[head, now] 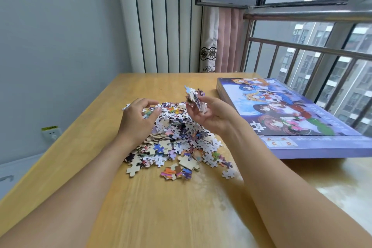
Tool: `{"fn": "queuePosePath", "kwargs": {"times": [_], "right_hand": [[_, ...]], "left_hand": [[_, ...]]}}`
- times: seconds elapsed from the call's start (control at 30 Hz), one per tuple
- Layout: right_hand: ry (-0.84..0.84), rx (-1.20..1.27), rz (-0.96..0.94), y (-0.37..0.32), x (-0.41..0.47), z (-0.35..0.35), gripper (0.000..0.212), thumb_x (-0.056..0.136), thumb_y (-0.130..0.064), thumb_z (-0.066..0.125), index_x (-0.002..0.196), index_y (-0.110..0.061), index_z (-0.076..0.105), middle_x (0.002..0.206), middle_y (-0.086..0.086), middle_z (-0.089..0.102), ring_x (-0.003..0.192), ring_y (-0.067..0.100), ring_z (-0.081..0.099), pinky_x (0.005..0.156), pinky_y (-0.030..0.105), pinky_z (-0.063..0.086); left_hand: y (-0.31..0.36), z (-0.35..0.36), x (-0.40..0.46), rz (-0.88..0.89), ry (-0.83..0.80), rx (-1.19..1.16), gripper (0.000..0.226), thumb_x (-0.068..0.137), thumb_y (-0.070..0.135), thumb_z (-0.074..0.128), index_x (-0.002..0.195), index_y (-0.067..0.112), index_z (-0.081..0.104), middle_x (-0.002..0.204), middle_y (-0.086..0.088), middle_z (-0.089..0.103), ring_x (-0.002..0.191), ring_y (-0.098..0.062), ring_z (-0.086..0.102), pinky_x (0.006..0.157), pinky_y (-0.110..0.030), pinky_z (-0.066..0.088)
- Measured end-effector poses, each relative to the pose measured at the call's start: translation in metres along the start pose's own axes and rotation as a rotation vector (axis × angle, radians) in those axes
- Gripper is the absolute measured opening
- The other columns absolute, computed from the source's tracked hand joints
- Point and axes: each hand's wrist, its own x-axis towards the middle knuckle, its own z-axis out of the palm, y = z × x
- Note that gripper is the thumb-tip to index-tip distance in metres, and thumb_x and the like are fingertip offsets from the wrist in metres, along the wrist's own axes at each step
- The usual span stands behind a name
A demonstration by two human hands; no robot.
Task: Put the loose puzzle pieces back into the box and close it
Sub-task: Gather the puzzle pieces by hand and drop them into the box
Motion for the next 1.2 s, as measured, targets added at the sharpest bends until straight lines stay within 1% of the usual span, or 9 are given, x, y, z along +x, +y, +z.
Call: {"fn": "queuePosePath", "kwargs": {"times": [0.1,0.27,0.47,0.7,0.77,0.87,0.97,1.1,1.2], "right_hand": [[0.007,0.181,0.127,0.005,0.003,-0.003,0.022,0.1,-0.005,0.05,0.12,0.003,0.047,0.106,0.025,0.053,0.087,0.031,0.059,0.08,0.038,0.058],[0.017,0.142,0.142,0.014,0.006,-0.002,0.031,0.099,-0.013,0.056,0.125,0.002,0.049,0.129,0.027,0.056,0.109,0.036,0.063,0.072,0.047,0.062],[-0.01,0.144,0.129,0.012,-0.007,0.006,0.048,0.091,-0.014,0.07,0.128,0.004,0.046,0.127,0.037,0.052,0.113,0.046,0.061,0.098,0.047,0.054],[0.075,-0.003,0.123,0.018,-0.027,0.001,0.029,0.088,0.002,0.07,0.113,0.004,0.056,0.118,0.031,0.049,0.107,0.035,0.063,0.072,0.045,0.062],[0.129,-0.007,0.109,0.018,-0.036,-0.004,0.02,0.09,-0.002,0.07,0.104,0.004,0.057,0.117,0.03,0.05,0.102,0.034,0.063,0.084,0.04,0.061],[0.174,0.047,0.064,0.016,-0.049,-0.011,0.022,0.096,-0.013,0.065,0.106,0.003,0.055,0.129,0.026,0.053,0.122,0.034,0.058,0.099,0.042,0.054],[0.183,0.117,0.078,0.012,-0.065,-0.011,0.037,0.103,-0.026,0.053,0.108,0.011,0.047,0.108,0.028,0.057,0.125,0.038,0.055,0.105,0.042,0.048],[0.156,0.098,0.085,0.01,-0.085,-0.003,0.052,0.105,-0.031,0.044,0.088,0.018,0.046,0.078,0.03,0.063,0.085,0.042,0.059,0.077,0.047,0.051],[0.129,0.085,0.101,0.012,-0.082,-0.004,0.055,0.104,-0.037,0.044,0.104,0.018,0.048,0.093,0.028,0.062,0.085,0.039,0.061,0.07,0.043,0.05]], "left_hand": [[0.002,0.0,-0.001,0.012,0.004,0.0,0.02,0.096,0.03,0.064,0.113,0.021,0.071,0.109,0.013,0.063,0.106,-0.01,0.061,0.096,-0.039,0.053],[0.002,-0.001,-0.001,0.018,0.004,-0.012,0.019,0.096,0.03,0.064,0.112,0.023,0.071,0.108,0.015,0.063,0.106,-0.009,0.061,0.096,-0.041,0.054],[0.007,-0.001,-0.004,0.034,0.017,-0.027,0.018,0.096,0.028,0.064,0.112,0.022,0.071,0.105,0.015,0.064,0.104,-0.009,0.062,0.095,-0.042,0.054],[0.021,-0.002,-0.014,0.082,0.012,-0.028,0.017,0.095,0.024,0.066,0.111,0.02,0.071,0.109,0.009,0.066,0.106,-0.009,0.062,0.092,-0.039,0.055],[0.03,0.0,-0.019,0.115,0.006,-0.04,0.016,0.094,0.023,0.067,0.11,0.022,0.071,0.11,0.01,0.066,0.106,-0.008,0.061,0.091,-0.035,0.055],[0.047,0.002,-0.028,0.153,-0.017,-0.06,0.018,0.093,0.021,0.069,0.11,0.026,0.071,0.111,0.012,0.065,0.105,-0.003,0.059,0.09,-0.031,0.054],[0.064,0.004,-0.036,0.163,-0.086,-0.12,0.033,0.085,0.039,0.073,0.115,0.024,0.069,0.116,0.012,0.065,0.111,-0.001,0.058,0.092,-0.027,0.052],[0.081,0.022,-0.048,0.25,-0.226,-0.071,0.068,0.069,0.054,0.085,0.126,0.025,0.062,0.126,0.012,0.059,0.118,0.002,0.053,0.098,-0.011,0.039],[0.085,0.031,-0.047,0.204,-0.182,-0.129,0.06,0.07,0.049,0.084,0.122,0.027,0.065,0.123,0.014,0.06,0.115,0.005,0.053,0.097,-0.011,0.04]]}}
